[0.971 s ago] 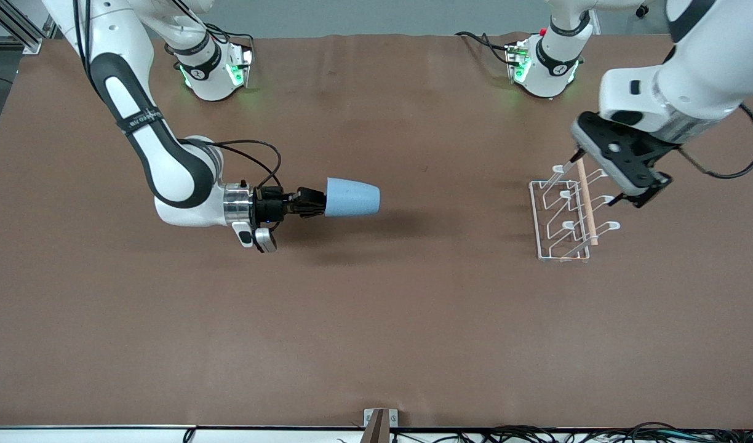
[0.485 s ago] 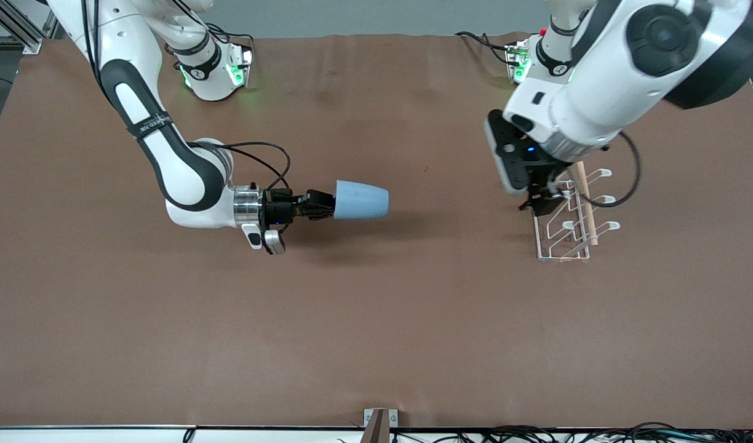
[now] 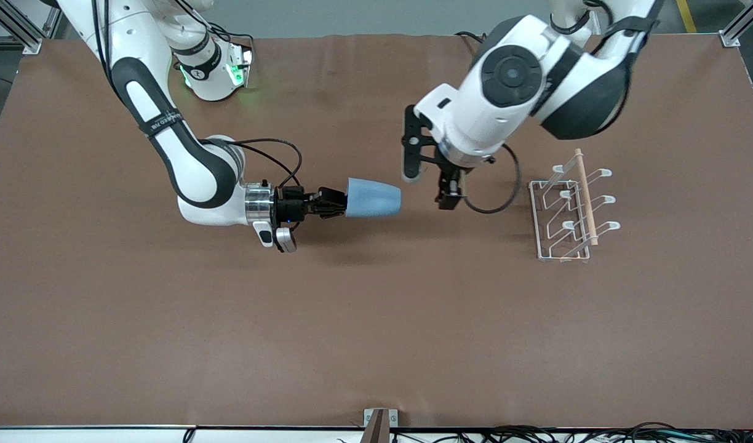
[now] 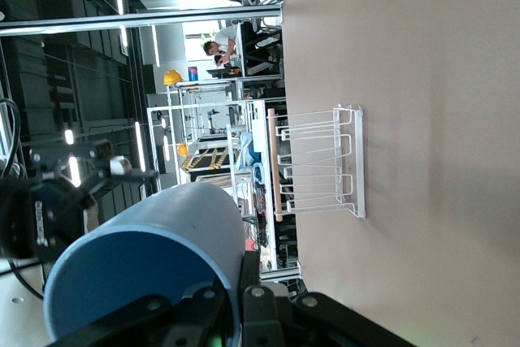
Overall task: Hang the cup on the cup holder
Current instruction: 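Grasp the cup's base with the left gripper beside the right gripper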
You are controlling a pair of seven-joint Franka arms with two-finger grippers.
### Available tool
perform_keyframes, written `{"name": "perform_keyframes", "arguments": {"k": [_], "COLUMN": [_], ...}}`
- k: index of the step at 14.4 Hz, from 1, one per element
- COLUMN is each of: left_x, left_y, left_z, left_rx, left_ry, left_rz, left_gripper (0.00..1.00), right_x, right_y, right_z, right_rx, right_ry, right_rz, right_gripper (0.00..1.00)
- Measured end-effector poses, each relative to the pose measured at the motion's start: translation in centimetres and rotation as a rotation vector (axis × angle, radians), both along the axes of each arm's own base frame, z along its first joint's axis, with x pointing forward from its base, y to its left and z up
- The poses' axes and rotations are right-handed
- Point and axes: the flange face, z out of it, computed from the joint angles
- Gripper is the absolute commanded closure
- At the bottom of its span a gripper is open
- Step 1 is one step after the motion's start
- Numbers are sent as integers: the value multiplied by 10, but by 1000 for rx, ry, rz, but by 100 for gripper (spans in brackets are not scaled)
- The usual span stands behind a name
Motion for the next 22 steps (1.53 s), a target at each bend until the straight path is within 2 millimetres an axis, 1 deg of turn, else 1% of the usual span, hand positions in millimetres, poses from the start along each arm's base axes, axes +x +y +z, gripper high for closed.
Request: {"name": "perform_keyframes", "arguments": {"k": [2,4,7,12,15,17,20,22], "left_x": [-6,-6,-2,5,9,9,4,4], "left_y": [-17,-28,-32,-36,-40,-46,-62,-68], "left_z": [-10,-18,-22,-15,-15,-21,-35,-43], "left_rx": [-10,-30,-52,-101,-129,-137,-150,-163], "left_ry": [0,-13,-32,-88,-115,-118,-115,-120], "left_rz": [-24,-34,-33,-20,-12,-11,-21,-19], "left_gripper": [0,0,0,0,0,0,0,0], "right_x": [0,0,1,0,0,0,0,0], "right_y": [1,1,0,1,2,2,2,2], "right_z": [1,1,0,0,0,0,0,0], "right_rx": [1,2,0,1,1,2,2,2], "right_ry": [-1,-10,-18,-19,-20,-20,-20,-19], "right_rz": [0,1,-3,-1,1,1,1,2], "right_gripper": [100,100,100,99,99,99,99,99]}}
